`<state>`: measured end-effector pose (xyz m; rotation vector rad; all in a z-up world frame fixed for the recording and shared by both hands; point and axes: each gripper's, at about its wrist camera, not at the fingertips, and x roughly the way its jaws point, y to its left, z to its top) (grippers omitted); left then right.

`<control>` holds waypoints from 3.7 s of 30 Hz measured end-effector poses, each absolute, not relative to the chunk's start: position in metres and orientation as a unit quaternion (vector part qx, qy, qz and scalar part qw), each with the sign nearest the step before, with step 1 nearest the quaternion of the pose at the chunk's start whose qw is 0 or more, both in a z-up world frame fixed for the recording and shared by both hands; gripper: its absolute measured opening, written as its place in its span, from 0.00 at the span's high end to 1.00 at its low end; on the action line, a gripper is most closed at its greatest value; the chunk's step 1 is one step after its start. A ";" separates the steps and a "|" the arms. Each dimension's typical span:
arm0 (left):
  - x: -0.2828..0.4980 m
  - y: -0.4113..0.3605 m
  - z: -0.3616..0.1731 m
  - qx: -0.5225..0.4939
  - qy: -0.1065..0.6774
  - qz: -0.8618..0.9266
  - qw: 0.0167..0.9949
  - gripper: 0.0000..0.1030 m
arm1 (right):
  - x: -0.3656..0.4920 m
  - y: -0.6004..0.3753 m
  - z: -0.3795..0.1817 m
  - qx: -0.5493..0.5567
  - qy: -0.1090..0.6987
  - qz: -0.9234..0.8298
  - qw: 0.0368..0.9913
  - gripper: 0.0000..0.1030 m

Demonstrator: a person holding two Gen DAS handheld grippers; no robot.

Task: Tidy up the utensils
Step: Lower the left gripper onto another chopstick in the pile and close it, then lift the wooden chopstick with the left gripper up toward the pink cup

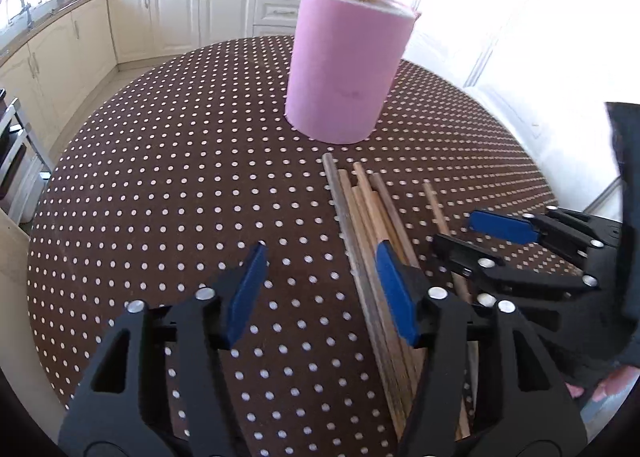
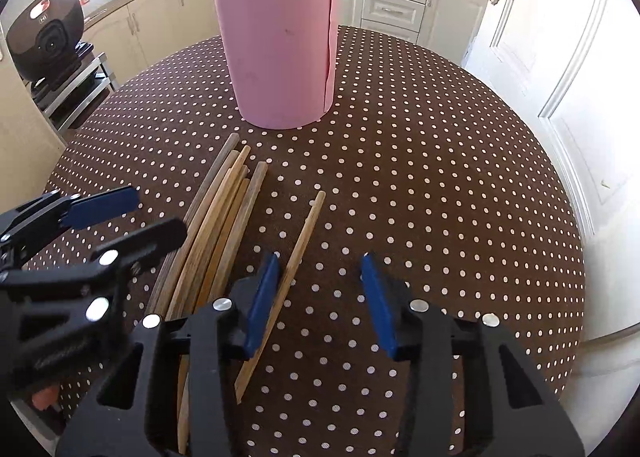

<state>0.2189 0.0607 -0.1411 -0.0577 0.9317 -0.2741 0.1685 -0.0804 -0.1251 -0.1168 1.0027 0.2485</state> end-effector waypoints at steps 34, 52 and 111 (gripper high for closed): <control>0.230 0.039 -0.135 0.029 0.484 -0.081 0.871 0.93 | 0.171 -0.074 -0.124 -0.049 0.471 0.131 0.871 0.87; 0.197 0.067 -0.131 -0.001 0.472 -0.113 0.874 0.94 | 0.161 -0.081 -0.121 -0.059 0.482 0.147 0.862 0.95; 0.178 0.065 -0.042 -0.019 0.313 -0.125 0.941 0.94 | 0.160 -0.110 -0.031 0.060 0.352 0.168 0.919 0.96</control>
